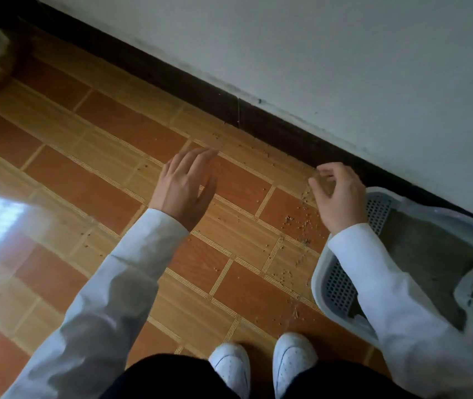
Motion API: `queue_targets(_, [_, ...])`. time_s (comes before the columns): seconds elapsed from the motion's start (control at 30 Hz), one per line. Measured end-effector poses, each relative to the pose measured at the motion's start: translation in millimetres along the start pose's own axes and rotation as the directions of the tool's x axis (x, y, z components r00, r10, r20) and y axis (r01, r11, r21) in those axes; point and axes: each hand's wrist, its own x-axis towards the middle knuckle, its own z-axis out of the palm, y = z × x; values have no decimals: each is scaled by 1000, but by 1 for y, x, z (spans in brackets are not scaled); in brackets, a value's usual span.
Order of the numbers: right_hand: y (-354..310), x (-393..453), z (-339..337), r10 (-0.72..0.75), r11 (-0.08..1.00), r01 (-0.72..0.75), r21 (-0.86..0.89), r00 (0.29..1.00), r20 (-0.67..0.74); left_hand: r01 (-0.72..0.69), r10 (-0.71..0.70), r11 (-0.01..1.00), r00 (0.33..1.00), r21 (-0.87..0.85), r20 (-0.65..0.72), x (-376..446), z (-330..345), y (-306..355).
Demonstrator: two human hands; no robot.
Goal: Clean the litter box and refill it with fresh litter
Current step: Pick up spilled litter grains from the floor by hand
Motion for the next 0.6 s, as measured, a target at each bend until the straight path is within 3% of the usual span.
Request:
queue_targets(0.3, [32, -42, 84, 154, 988, -154, 14, 988, 28, 30, -29, 983, 1000, -181, 6, -50, 46, 8])
queue_targets(0.4, [39, -45, 107, 201, 978, -202, -47, 979, -34, 107, -136, 932, 989, -345, -61, -57, 50, 14])
queue_targets(0.43, [39, -44, 111, 228, 971, -230, -61, 973, -36, 157, -208, 875, 976, -458, -61, -58, 52, 15])
queue_targets(0.47, [40, -43, 115, 261, 962, -262, -70, 965, -28, 232, -308, 747, 951, -623, -15, -59, 55, 16])
queue_targets(0.5, [40, -42, 119, 287, 954, -288, -79, 958, -21, 316, -413, 514, 906, -797, 92, -58, 57, 19])
queue_targets(0.53, [41, -42, 122, 305, 948, -305, -88, 952, -18, 369, -480, 210, 846, -905, 233, -58, 60, 23])
queue_targets(0.57, [42, -42, 126, 313, 944, -313, -105, 950, -19, 387, -500, -73, 783, -919, 370, -57, 63, 25])
queue_targets(0.6, [43, -43, 130, 317, 940, -317, -127, 948, -25, 389, -492, -272, 730, -880, 474, -56, 66, 26])
